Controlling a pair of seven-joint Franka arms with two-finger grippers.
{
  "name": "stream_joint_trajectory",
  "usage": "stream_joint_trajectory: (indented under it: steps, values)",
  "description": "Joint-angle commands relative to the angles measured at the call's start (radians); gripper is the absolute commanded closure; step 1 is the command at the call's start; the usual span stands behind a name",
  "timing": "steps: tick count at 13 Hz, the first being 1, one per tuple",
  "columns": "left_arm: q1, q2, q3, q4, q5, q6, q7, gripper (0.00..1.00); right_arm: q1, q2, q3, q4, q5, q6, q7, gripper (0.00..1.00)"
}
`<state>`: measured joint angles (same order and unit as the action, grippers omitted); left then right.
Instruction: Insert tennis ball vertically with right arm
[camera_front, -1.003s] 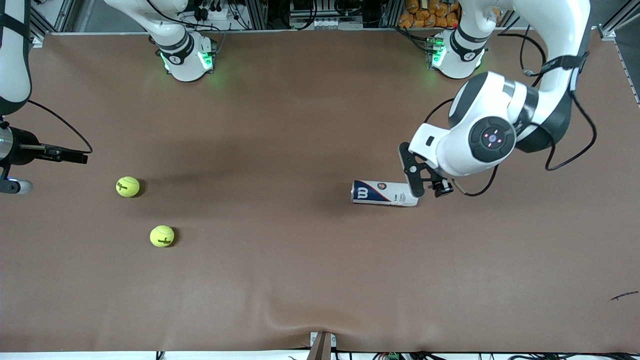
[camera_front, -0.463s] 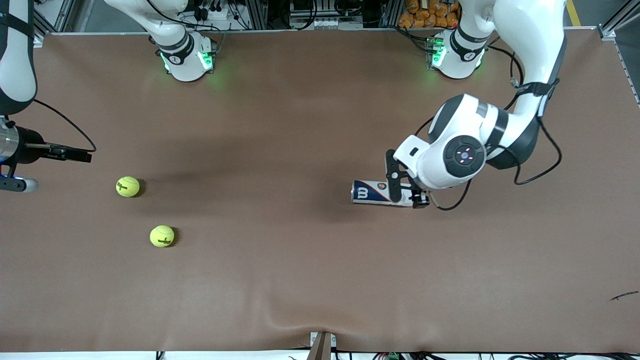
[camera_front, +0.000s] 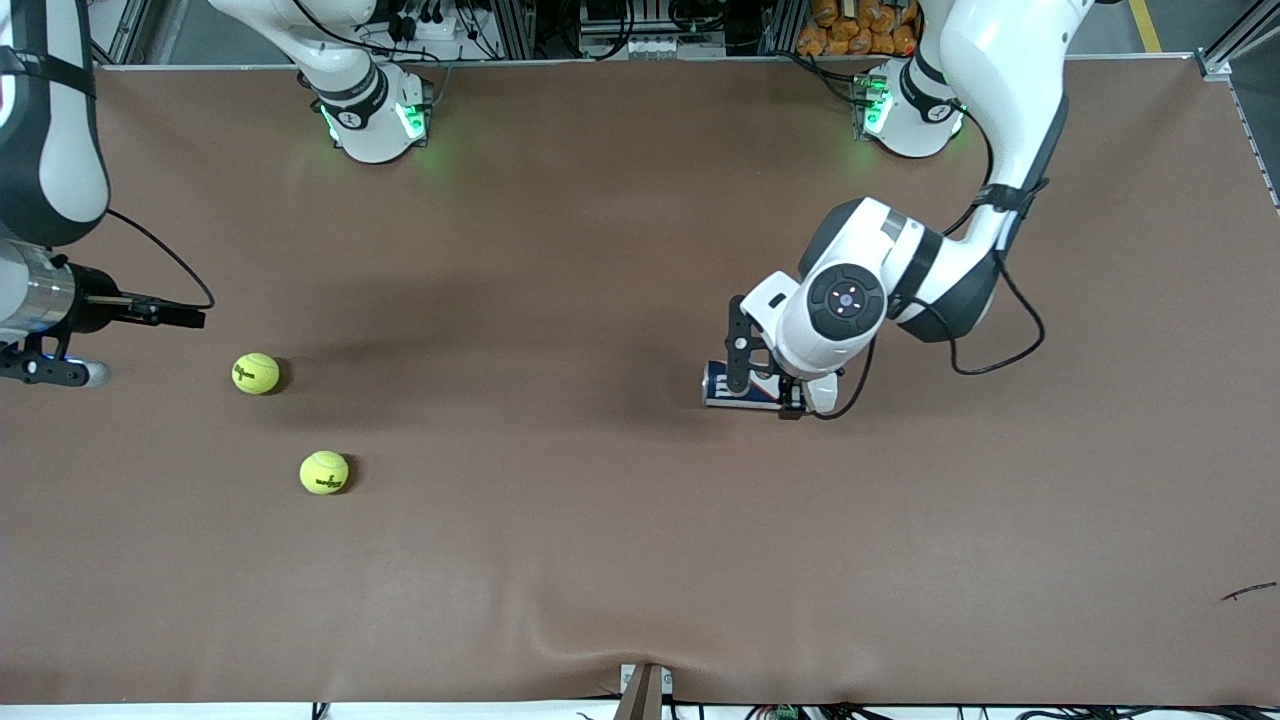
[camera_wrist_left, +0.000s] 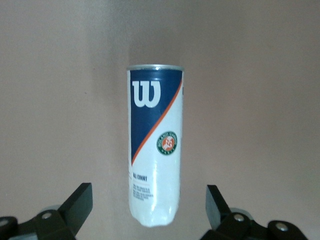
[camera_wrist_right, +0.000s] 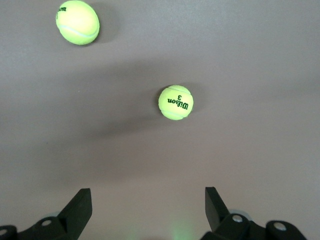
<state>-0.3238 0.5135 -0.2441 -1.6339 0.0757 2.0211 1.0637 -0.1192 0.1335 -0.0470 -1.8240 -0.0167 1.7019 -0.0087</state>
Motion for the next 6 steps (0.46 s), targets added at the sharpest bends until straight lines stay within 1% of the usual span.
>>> stream_joint_trajectory:
  steps: [1, 4, 6]
  values:
    - [0.0, 0.006, 0.003, -0.047, 0.016, 0.08, 0.012, 0.0, -0.022, -0.08, 0.009, -0.145, 0.003, 0.088, -0.004, 0.0]
    - [0.0, 0.028, 0.005, -0.073, 0.026, 0.148, 0.012, 0.0, -0.048, -0.084, 0.009, -0.248, 0.003, 0.214, -0.01, 0.0]
    - [-0.001, 0.036, 0.005, -0.089, 0.05, 0.192, 0.012, 0.0, -0.05, -0.071, 0.007, -0.293, 0.001, 0.306, -0.022, 0.0]
